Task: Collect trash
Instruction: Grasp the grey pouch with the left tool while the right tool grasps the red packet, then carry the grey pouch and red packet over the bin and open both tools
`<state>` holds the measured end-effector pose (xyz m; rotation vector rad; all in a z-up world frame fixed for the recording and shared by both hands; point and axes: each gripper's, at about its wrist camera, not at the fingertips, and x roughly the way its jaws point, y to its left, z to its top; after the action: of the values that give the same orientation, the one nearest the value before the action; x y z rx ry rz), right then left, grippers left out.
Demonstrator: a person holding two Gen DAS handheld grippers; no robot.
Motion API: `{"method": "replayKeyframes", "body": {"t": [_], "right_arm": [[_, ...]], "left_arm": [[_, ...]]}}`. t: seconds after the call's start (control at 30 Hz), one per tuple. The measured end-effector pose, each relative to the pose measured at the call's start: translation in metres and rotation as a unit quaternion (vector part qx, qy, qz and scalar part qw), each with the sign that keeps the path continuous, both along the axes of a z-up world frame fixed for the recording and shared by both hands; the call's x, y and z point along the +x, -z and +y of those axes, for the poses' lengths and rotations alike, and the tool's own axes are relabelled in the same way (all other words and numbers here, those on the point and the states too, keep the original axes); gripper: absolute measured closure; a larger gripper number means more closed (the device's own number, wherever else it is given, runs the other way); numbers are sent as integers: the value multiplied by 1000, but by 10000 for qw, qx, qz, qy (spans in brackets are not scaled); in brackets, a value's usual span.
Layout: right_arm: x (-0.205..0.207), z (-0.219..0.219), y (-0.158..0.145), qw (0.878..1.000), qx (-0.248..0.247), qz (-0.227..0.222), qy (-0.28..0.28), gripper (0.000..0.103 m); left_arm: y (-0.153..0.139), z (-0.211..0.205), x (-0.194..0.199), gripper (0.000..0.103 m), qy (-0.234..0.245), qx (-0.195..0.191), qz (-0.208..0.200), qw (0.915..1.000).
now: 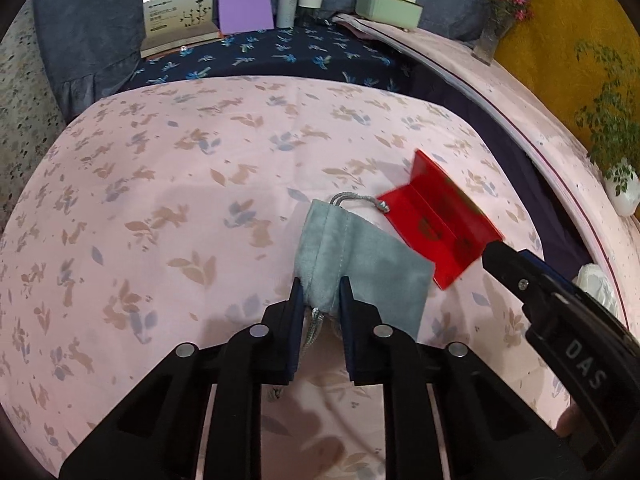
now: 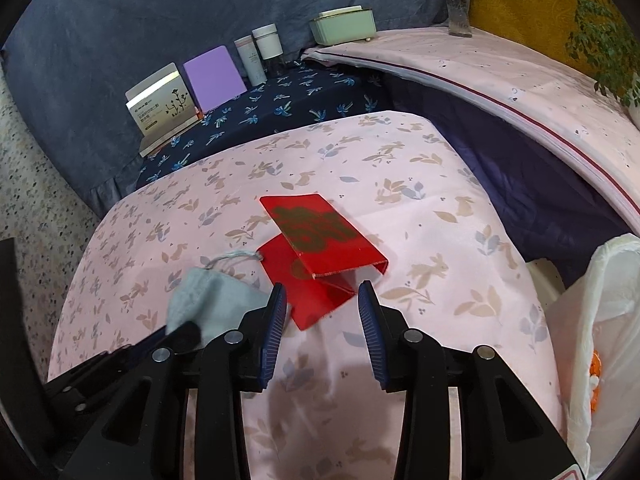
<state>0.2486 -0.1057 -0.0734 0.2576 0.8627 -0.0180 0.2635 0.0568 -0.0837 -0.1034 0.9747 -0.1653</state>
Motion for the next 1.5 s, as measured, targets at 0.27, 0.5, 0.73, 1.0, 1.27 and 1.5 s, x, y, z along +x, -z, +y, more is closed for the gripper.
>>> {"method": "replayKeyframes", "body": {"t": [0.27, 0.5, 0.73, 1.0, 1.27, 1.5], "right_arm": [[27, 6, 8, 9999, -125, 30, -41, 66], [34, 3, 4, 9997, -217, -55, 23, 65], [45, 11, -5, 9983, -487, -208, -251, 53], [64, 6, 23, 9985, -328, 235, -364, 82], [46, -4, 23, 9995, -159, 241, -153, 100], [6, -21, -1, 9999, -56, 89, 52, 100]], "left_arm": [[-1, 14, 12, 86, -109, -62, 21, 9999], [2, 17, 20, 86, -109, -98, 29, 9999], [2, 11, 29, 86, -72, -160, 19, 9998], [11, 9, 41, 86, -124, -169, 128, 9997], [6, -1, 32, 86, -14, -159, 99, 9998], [-19, -22, 1, 86, 221, -176, -55, 9996]]}}
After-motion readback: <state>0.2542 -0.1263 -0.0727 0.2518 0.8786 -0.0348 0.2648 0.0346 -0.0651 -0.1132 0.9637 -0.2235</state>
